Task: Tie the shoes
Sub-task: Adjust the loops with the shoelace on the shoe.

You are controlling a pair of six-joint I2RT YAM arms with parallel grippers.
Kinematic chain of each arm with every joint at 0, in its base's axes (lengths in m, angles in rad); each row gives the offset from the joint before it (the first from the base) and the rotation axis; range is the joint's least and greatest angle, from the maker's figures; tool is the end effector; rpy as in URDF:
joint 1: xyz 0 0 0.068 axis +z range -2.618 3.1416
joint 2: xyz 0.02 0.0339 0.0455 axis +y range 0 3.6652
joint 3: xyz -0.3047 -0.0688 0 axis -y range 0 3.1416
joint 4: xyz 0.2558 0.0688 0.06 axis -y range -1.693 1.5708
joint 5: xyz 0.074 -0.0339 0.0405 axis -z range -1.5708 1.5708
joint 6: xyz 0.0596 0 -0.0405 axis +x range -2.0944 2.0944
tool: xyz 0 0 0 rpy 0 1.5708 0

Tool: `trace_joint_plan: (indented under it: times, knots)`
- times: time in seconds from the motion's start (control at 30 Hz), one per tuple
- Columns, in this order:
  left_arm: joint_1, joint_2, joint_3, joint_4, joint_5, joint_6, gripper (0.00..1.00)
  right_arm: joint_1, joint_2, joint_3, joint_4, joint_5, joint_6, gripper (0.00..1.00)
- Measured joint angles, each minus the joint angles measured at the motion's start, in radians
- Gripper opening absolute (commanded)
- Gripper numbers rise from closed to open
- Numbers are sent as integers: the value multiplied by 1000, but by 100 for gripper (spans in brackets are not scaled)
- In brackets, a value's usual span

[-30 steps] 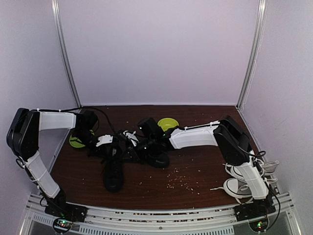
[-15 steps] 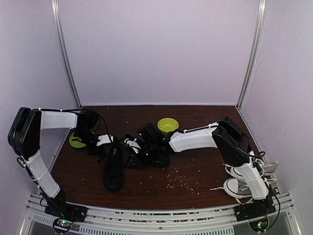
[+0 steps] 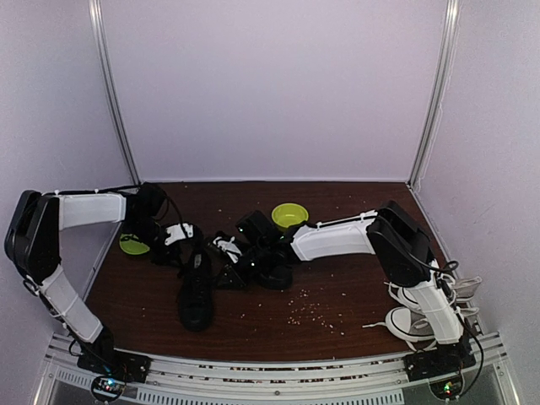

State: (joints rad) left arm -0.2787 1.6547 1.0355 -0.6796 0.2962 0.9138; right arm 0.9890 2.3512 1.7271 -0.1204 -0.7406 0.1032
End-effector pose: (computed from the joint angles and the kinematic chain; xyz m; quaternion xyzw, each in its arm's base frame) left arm 0.3066 -0.1058 0.1913 0.5668 0.7996 -0.0970 0.1730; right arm 0.2762 0.4931 0.1493 -0.4972 0.7091 0.4776 0.1477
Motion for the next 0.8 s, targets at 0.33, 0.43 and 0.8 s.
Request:
trace_joint_plan:
  times: [0.33, 0.43, 0.8]
  knots:
    - [-3, -270, -75, 90, -103, -174, 39, 0, 0, 18, 13, 0, 37, 0]
    - [-49, -388, -116, 74, -118, -243, 21, 0, 0, 25, 16, 0, 43, 0]
    - [-346, -422, -265, 54, -171, -477, 47, 0, 2, 44, 43, 1, 76, 0]
